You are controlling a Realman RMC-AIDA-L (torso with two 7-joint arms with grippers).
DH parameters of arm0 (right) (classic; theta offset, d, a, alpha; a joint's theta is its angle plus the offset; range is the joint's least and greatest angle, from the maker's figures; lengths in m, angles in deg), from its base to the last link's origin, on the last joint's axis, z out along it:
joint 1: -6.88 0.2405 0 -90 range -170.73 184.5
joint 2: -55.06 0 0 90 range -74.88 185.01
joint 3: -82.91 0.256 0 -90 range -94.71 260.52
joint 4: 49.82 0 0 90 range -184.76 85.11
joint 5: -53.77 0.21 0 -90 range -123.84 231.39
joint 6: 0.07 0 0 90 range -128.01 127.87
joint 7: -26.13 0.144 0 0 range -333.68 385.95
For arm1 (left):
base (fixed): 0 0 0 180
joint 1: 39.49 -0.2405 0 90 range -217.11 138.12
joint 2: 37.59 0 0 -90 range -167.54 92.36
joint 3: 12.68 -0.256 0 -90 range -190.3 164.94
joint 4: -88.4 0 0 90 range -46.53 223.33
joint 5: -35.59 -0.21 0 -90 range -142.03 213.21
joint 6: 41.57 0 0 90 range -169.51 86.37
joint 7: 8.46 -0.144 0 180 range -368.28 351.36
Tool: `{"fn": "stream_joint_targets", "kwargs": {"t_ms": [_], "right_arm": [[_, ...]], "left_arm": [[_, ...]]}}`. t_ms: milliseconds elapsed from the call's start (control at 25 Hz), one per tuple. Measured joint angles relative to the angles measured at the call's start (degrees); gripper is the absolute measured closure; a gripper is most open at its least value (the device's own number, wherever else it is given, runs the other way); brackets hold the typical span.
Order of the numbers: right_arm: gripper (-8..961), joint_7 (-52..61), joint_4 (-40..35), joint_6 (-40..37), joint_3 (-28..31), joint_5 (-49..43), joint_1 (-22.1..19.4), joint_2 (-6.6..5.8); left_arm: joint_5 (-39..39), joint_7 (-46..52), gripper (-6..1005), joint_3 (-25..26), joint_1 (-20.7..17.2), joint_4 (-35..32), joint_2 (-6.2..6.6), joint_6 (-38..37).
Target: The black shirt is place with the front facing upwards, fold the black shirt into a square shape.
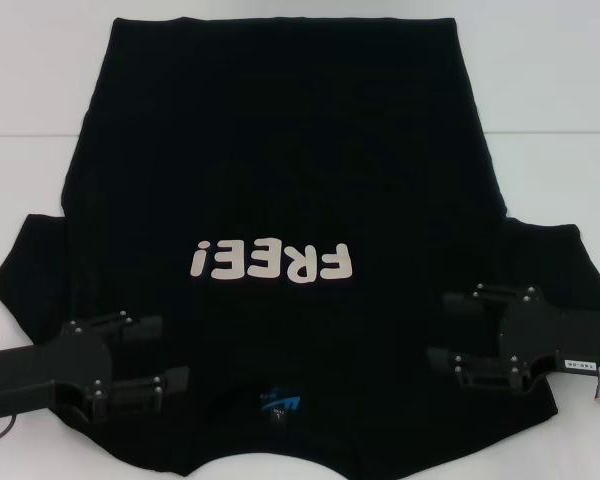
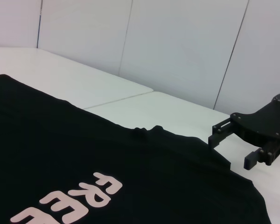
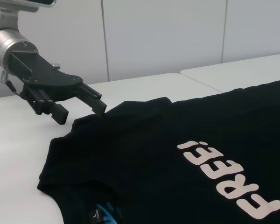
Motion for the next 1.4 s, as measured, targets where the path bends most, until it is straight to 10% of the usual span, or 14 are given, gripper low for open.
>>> {"fn": "stream_joint_targets", "kwargs": {"t_ms": [720, 1120, 1400], "right_arm": [[193, 0.00, 0.00, -0.22, -0.04, 0.00, 0.01, 0.06], [193, 0.00, 0.00, -0.25, -0.03, 0.00, -0.01, 0.11], [193, 0.13, 0.00, -0.38, -0.11, 0.00, 0.10, 0.53]], "left_arm": [[0.44, 2.33, 185, 1.30, 0.08, -0.05, 0.09, 0.82], [0.33, 39.86, 186, 4.11, 1.78, -1.45, 5.93, 1.30], [-3.92, 64.28, 185, 4.06, 2.28, -5.48, 7.53, 9.78]]}}
